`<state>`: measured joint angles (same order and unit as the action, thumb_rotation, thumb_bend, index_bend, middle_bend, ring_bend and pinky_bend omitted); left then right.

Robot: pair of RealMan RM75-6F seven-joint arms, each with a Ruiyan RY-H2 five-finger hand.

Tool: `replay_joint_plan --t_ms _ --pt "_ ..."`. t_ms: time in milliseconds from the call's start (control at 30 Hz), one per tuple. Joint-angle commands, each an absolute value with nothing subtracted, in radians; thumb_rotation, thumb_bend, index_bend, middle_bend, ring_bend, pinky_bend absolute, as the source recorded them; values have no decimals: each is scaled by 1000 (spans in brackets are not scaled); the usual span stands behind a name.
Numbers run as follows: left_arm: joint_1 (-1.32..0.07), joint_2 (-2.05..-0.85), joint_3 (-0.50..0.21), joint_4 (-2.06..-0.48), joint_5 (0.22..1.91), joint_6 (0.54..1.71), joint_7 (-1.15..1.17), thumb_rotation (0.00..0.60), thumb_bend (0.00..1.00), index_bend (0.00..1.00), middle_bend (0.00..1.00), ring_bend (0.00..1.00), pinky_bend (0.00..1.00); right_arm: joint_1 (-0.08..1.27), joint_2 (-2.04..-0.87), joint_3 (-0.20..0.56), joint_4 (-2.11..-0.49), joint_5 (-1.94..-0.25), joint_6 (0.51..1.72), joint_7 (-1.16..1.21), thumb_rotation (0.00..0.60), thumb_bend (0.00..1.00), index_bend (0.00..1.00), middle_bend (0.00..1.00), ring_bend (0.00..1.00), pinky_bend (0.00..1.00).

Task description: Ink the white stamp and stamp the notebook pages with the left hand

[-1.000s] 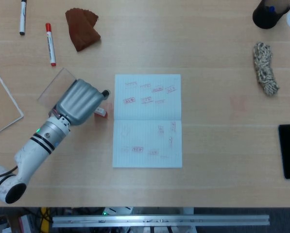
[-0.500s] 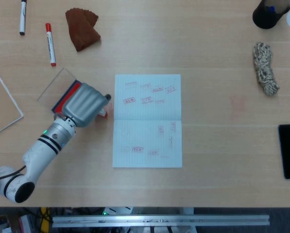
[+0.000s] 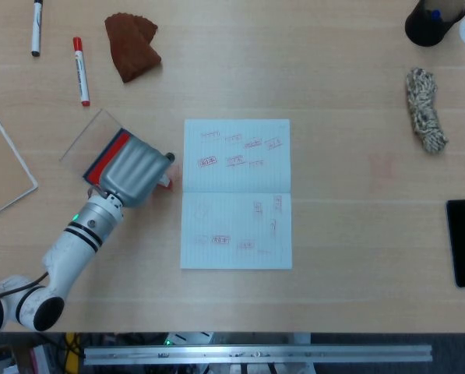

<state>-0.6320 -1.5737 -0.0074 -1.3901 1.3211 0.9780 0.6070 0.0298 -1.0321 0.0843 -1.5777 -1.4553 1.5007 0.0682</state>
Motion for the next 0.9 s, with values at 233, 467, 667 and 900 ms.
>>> replay_joint_plan --t_ms 233,467,667,900 --pt "-618 -1597 -5 -1374 1312 998 620 600 189 483 1000 1000 1000 29 -1033 84 -1575 -1453 1498 69 600 261 325 386 311 419" --pt "-609 -1619 -2 -1360 1308 1011 631 600 206 486 1000 1000 1000 29 -1033 83 -1573 -1451 1494 70 600 261 325 386 311 419" --pt "-603 -1630 0 -1352 1307 1019 641 600 206 487 1000 1000 1000 32 -1036 83 -1570 -1451 1489 71 600 261 325 386 311 419" --pt "-600 -1643 0 -1338 1306 1018 639 600 206 496 1000 1000 1000 33 -1035 83 -1569 -1450 1486 73 600 261 325 386 311 419"
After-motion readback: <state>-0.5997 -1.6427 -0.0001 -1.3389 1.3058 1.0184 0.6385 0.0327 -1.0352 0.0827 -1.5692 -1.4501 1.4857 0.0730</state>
